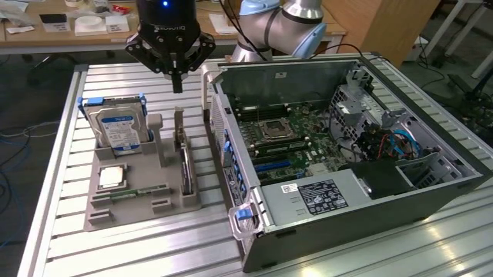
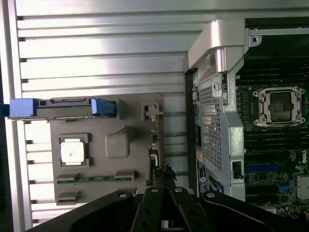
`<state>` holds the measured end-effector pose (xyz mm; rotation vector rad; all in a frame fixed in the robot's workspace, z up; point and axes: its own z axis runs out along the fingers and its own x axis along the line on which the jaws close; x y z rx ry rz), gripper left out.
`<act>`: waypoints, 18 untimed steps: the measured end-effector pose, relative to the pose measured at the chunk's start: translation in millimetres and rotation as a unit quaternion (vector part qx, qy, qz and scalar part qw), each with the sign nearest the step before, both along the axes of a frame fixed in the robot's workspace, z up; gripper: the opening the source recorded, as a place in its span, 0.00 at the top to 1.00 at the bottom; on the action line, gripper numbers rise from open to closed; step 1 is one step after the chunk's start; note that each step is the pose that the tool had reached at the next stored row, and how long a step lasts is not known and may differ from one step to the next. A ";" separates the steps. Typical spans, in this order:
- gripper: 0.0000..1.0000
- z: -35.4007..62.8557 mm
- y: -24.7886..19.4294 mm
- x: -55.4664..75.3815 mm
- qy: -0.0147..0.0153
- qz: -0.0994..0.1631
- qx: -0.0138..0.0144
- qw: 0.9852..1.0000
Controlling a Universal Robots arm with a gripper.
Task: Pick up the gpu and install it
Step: 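Reach for the gpu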
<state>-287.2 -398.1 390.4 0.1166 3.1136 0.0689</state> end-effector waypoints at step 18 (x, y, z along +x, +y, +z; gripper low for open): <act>0.89 0.0 -15.4 -0.6 0.000 0.000 0.000 1.000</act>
